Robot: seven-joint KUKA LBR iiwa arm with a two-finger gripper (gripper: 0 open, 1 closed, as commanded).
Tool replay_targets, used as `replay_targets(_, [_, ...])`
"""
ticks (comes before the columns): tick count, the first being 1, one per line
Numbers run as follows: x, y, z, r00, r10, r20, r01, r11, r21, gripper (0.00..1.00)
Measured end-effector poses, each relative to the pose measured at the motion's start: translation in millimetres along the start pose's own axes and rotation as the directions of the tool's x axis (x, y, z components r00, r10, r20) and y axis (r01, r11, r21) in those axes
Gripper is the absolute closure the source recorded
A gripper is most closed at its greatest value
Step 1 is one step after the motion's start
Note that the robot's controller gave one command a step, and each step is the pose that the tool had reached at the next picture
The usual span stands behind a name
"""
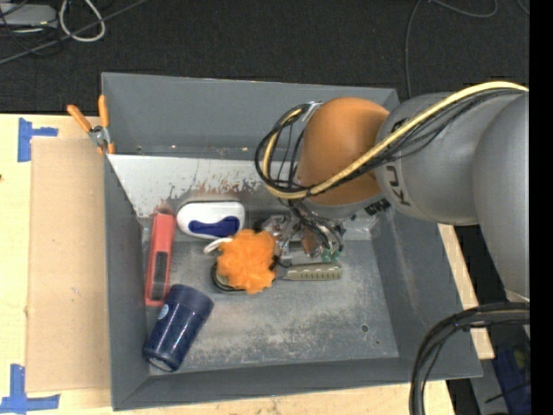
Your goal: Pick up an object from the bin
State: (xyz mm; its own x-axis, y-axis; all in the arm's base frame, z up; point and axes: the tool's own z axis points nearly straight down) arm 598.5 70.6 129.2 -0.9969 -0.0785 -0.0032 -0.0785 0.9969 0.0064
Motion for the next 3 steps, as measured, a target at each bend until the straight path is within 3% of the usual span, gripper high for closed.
replay_targets(1, [-6.0,10.4,3.5,1.0,-0.006,-0.001,0.006,1.0,0.0,1.0])
replay_targets(3, [-10.0,-2.0,1.4,1.0,-0.001,-0.003,0.001,1.0,-0.001,1.0])
